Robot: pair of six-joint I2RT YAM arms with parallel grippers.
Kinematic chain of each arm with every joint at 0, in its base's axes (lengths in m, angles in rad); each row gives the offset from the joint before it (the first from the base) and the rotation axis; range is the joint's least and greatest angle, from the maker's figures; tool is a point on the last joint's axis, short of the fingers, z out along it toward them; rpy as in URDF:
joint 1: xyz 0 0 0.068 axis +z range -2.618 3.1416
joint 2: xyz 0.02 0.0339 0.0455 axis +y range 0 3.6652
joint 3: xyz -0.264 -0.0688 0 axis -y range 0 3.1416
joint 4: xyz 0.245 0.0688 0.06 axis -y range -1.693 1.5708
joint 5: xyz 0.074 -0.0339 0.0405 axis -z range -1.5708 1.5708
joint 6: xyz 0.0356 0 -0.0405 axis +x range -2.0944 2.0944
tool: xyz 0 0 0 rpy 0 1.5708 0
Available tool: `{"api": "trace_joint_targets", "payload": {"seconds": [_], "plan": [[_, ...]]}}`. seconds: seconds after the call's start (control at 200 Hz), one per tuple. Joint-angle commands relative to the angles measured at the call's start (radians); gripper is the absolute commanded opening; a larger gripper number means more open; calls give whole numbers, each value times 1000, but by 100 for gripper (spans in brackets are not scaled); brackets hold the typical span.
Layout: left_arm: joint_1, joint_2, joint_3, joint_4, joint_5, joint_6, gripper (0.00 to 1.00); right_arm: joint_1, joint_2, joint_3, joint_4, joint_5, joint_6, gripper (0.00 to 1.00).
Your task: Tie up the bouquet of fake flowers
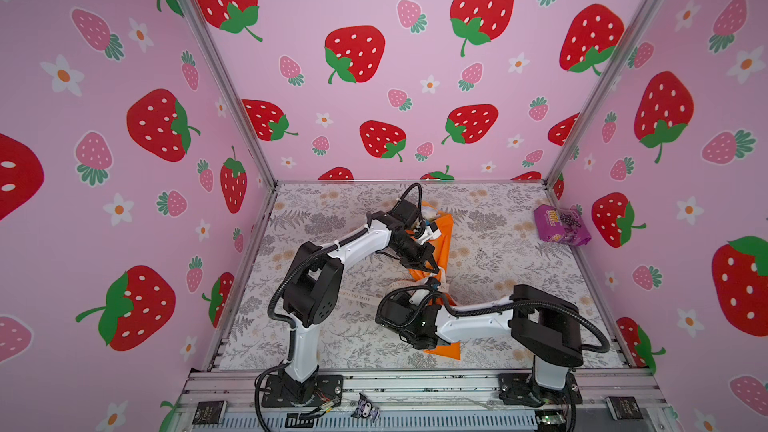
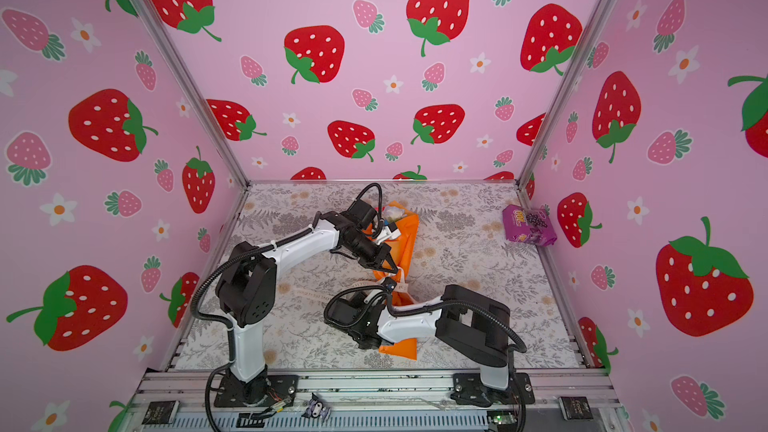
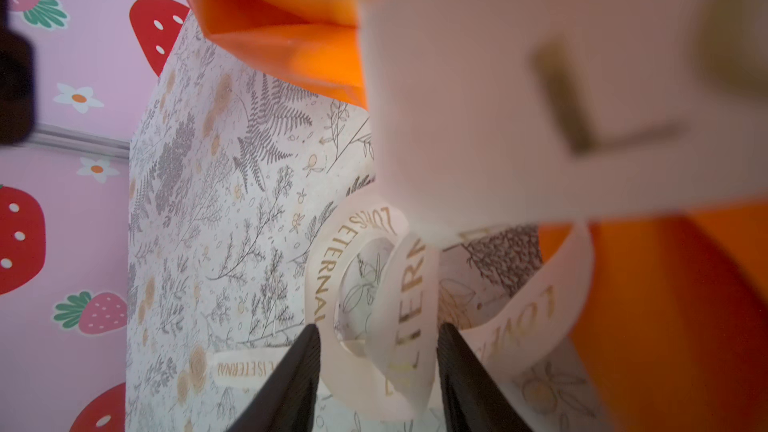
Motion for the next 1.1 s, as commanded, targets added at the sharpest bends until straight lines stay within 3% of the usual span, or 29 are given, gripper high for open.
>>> {"api": "trace_joint_targets", "payload": {"seconds": [0.0, 0.17, 0.27, 0.485, 0.705, 0.795, 1.096], "plan": [[3, 5, 44, -28, 30, 12, 0, -14, 32, 35, 25, 42, -37, 43], [3, 5, 44, -35, 27, 17, 0, -10, 20, 56, 31, 75, -105, 14], [3, 9, 45, -35, 23, 21, 0, 2, -28, 27, 56, 55, -135, 5], [4, 6, 50, -37, -11, 26, 0, 9, -189, -91, 39, -24, -215, 0], [5, 17, 58, -40, -17, 26, 0, 3, -331, -166, 120, -194, -547, 0], [4, 16, 52, -41, -29, 27, 0, -7, -403, -206, 91, -234, -607, 0], [4, -16, 5, 25, -50, 16, 0, -183, -712, -499, 131, -531, -789, 2]]}}
